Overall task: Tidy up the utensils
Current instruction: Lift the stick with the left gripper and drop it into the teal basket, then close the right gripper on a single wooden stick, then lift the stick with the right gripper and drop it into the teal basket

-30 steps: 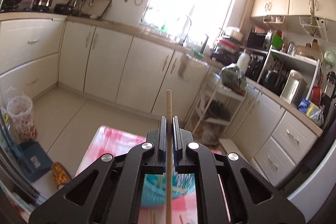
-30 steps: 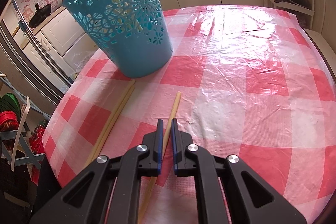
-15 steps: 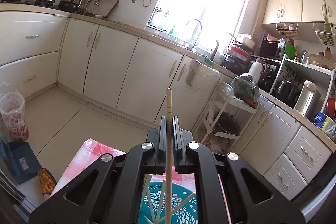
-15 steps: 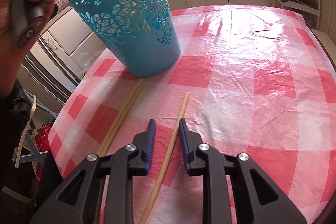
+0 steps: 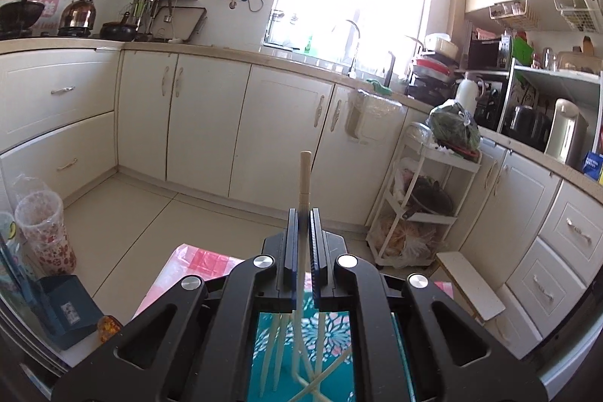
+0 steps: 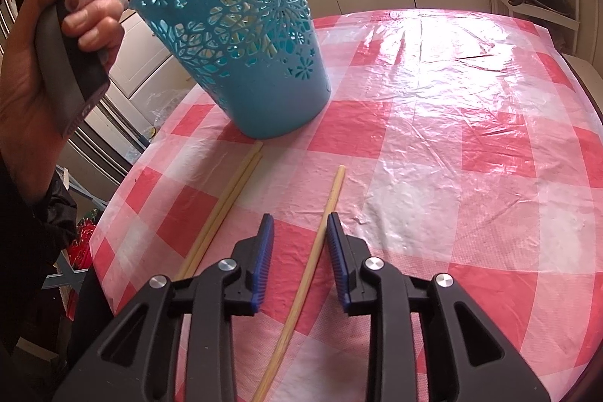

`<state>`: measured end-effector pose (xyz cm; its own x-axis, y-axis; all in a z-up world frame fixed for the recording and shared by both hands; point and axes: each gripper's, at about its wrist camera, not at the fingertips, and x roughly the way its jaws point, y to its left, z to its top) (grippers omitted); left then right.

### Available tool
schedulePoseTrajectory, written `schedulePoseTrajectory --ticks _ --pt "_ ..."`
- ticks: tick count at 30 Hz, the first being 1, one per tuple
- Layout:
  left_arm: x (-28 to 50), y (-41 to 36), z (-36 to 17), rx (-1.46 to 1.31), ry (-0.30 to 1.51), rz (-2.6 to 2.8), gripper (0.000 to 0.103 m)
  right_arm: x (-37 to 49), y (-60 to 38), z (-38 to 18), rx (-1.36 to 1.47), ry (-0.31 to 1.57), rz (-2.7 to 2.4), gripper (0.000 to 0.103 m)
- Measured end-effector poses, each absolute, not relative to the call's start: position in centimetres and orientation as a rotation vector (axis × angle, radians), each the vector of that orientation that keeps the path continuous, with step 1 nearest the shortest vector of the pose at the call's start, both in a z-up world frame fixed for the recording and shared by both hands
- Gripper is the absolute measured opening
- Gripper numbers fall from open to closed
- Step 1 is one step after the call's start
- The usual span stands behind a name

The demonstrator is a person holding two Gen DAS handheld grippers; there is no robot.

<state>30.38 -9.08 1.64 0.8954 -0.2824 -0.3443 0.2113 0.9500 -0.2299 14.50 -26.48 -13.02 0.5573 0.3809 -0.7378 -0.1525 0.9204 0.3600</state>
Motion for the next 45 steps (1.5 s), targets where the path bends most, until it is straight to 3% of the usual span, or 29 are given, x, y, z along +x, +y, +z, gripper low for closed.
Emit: schedulePoseTrajectory --ticks 6,8,10,12,16,20,25,33,38,45 --pt "29.2 -9.6 0.6 -0.102 0.458 -0.282 0.007 14.5 -26.5 -13.0 0.268 0.929 0.319 0.029" --pt "28.6 -9.2 0.6 -0.095 0.474 -0.272 0.016 14.6 -26.3 -13.0 0.27 0.929 0.32 0.029" --pt "27.4 -8.2 0.7 -0.106 0.48 -0.25 0.043 14.6 -26.3 -13.0 0.269 0.929 0.32 0.029" --pt "25.4 -6.4 0.7 -0.125 0.466 -0.203 0.056 14.5 -26.4 -12.9 0.267 0.928 0.317 0.029" --pt "22.1 -3.1 -1.4 -0.132 0.506 -0.13 0.071 14.5 -26.2 -12.8 0.252 0.927 0.299 0.029" --pt "20.8 -0.8 -6.2 -0.116 0.64 -0.082 0.074 14.5 -26.1 -12.8 0.238 0.927 0.261 0.029" --pt "21.4 0.7 -11.8 -0.137 0.798 -0.064 0.074 14.7 -25.6 -12.8 0.175 0.933 0.183 0.015" --pt "21.7 0.9 -14.0 -0.132 0.875 -0.093 0.078 15.0 -20.9 -12.7 -0.145 0.944 0.085 0.012" --pt "22.1 0.0 -14.1 -0.119 0.899 -0.102 0.078 14.9 -23.1 -12.4 0.058 0.966 0.115 0.005" --pt "22.1 0.4 -14.1 -0.151 0.913 -0.125 0.08 12.0 -25.9 -9.0 0.32 0.847 0.215 0.005"
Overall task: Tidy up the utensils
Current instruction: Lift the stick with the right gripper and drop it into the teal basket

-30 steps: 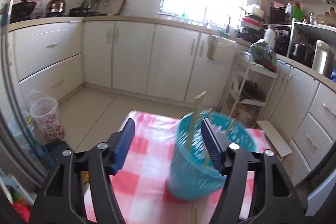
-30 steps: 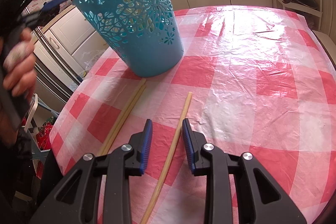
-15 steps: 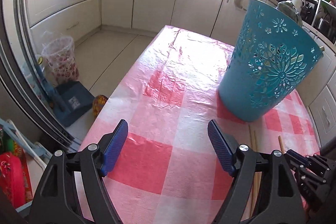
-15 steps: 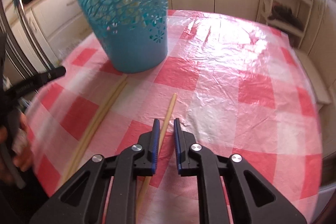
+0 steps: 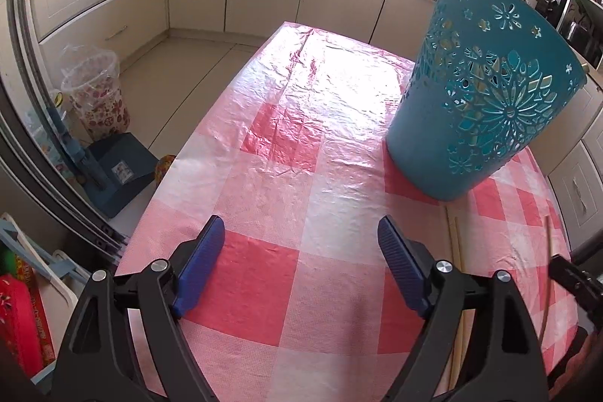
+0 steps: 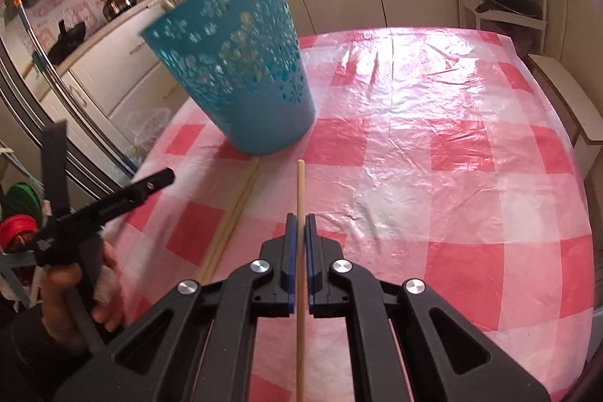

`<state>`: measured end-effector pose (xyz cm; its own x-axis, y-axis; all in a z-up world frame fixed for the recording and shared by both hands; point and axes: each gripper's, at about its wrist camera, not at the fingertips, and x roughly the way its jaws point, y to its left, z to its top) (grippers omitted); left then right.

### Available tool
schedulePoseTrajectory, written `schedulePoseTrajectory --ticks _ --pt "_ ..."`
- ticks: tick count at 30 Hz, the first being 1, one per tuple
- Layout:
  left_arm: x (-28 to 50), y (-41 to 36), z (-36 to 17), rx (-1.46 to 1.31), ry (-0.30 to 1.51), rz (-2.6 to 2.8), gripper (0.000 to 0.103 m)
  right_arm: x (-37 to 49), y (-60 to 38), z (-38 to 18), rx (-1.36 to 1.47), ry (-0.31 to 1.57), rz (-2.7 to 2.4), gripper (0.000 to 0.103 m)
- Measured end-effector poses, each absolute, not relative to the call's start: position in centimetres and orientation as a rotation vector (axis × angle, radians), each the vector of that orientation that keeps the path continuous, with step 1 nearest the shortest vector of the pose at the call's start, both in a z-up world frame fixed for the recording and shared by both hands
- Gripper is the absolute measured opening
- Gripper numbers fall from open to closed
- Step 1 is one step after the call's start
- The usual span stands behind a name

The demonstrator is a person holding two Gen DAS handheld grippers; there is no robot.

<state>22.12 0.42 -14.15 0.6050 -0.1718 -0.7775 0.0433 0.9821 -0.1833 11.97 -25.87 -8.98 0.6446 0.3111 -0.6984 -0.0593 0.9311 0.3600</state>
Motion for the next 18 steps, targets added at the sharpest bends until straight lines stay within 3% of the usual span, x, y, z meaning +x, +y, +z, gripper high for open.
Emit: schedulePoseTrajectory --ticks 10,18 --pt "22.2 0.2 -14.2 -0.142 0.914 -0.115 0.08 12.0 -25.9 1.0 0.4 0.559 0.356 0.005" --pt "22.3 0.3 -14.2 -0.141 0.912 -0.112 0.08 12.6 -25.9 3.7 0.388 0.479 0.375 0.005"
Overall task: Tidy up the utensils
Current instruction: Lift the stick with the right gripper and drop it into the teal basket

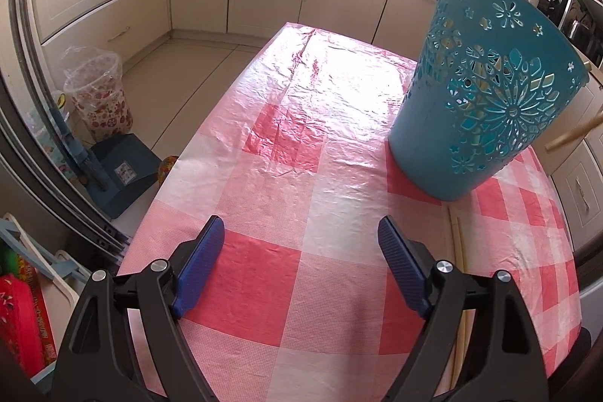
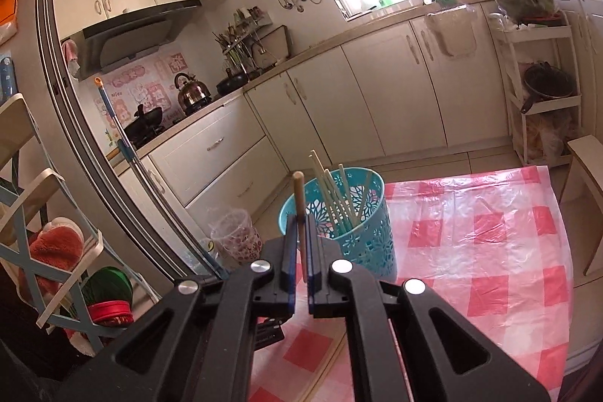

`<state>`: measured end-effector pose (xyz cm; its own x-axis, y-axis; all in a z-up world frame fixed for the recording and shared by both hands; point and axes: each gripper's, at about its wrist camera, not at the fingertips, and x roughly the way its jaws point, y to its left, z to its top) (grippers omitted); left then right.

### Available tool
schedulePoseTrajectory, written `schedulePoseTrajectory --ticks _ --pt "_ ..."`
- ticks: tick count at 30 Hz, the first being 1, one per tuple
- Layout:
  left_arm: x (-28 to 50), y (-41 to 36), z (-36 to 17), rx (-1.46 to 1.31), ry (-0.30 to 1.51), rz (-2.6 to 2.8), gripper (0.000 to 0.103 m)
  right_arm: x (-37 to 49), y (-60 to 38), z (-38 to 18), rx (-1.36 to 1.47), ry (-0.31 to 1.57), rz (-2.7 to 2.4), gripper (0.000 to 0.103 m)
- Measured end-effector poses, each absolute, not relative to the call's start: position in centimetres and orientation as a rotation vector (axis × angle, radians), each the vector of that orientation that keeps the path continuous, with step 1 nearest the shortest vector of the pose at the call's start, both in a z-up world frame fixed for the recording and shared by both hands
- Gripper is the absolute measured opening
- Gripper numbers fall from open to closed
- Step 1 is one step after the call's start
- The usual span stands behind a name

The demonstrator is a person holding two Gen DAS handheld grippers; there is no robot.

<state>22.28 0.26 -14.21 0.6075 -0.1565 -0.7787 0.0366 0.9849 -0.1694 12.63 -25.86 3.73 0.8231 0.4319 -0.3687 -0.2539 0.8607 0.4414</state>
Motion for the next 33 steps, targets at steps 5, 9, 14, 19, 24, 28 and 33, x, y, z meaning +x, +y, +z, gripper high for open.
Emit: schedulePoseTrajectory --ticks 5,9,14,19,24,28,33 --pt "22.3 0.3 -14.2 -0.141 0.913 -0.112 0.08 13.0 -26.6 5.1 0.398 0.46 0.382 0.004" --pt "22.3 0.2 -14.2 -0.142 0.912 -0.112 0.08 13.3 -26.7 6.9 0.379 0.433 0.383 0.004" --pt "22.3 0.3 -14.2 -0.138 0.913 -0.111 0.08 14.7 -26.9 10.1 0.356 0.372 0.384 0.004" --pt "22.3 0.3 -14.2 -0.139 0.913 -0.111 0.08 17.1 -26.5 12.3 0.331 0.304 0.361 0.004" --pt "22.3 0.3 -14.2 -0.142 0.911 -0.107 0.08 20.9 -24.7 9.7 0.272 0.366 0.32 0.004" --pt "22.2 0.3 -14.2 -0.145 0.908 -0.103 0.08 23.8 -22.6 4.7 0.203 0.484 0.286 0.004" --pt "22.3 0.4 -14.3 -0.147 0.909 -0.099 0.081 25.3 -22.4 1.0 0.222 0.593 0.243 0.005"
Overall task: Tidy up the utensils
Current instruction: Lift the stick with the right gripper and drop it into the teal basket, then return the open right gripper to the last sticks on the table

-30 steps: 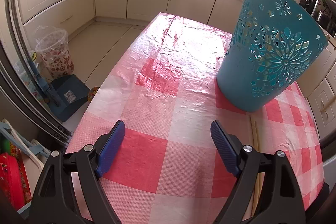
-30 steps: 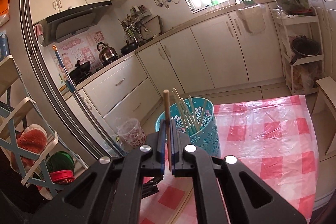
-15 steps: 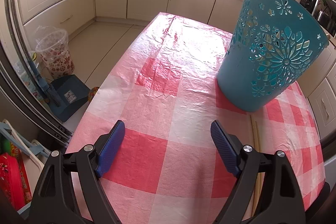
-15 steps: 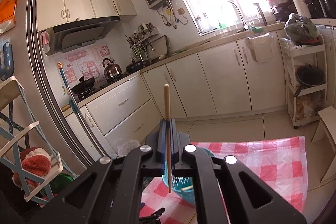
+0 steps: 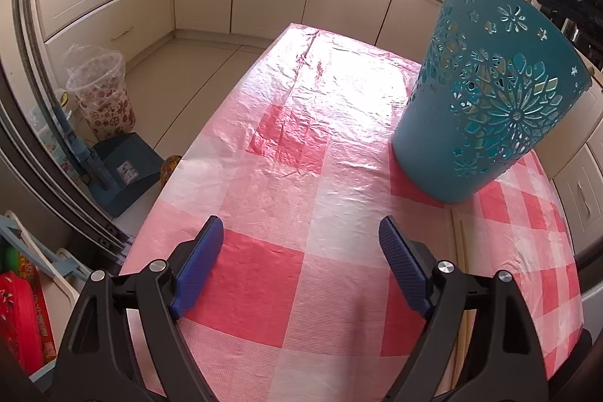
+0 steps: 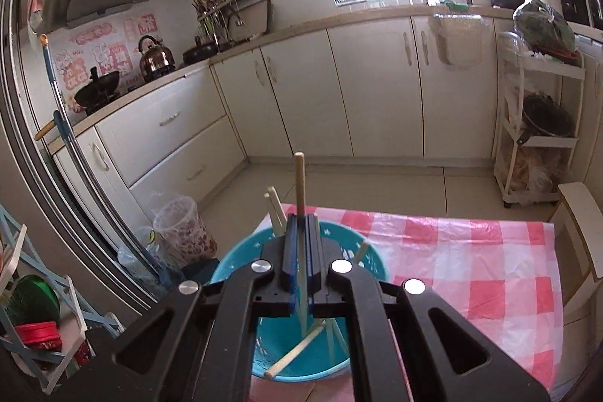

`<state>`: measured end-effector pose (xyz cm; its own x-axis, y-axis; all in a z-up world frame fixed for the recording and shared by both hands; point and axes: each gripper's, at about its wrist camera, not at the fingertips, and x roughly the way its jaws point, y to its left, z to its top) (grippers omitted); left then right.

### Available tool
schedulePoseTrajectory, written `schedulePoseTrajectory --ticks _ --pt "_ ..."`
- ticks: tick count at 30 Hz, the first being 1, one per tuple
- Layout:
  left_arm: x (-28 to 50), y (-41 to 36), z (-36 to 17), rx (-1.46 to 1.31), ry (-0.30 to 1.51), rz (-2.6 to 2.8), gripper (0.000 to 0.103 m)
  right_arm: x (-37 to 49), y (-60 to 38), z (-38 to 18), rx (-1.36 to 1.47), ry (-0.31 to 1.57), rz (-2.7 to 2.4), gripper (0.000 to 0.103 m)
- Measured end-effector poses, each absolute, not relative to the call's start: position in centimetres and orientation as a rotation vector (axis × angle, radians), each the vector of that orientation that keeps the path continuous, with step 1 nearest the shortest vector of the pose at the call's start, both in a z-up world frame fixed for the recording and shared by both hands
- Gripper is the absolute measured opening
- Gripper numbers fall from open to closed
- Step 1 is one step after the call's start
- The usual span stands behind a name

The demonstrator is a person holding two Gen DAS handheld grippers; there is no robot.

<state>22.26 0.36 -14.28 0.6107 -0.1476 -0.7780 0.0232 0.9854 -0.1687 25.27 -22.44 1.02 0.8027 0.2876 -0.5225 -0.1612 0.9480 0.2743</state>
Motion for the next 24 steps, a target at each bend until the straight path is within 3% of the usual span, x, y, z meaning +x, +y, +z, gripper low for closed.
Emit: schedulePoseTrajectory --ticks 10,15,24 --pt "21.9 0.6 -14.0 -0.154 0.886 -0.069 0.081 16.2 -24.6 0.9 0.286 0.52 0.171 0.009" --pt "21.3 0.3 -13.4 -0.129 0.842 -0.057 0.083 11.0 -25.4 -2.4 0.295 0.605 0.115 0.025" --pt "16.9 -0.1 -11.1 -0.028 0.79 -0.029 0.087 7.7 -24.7 -8.7 0.307 0.775 0.1 0.025"
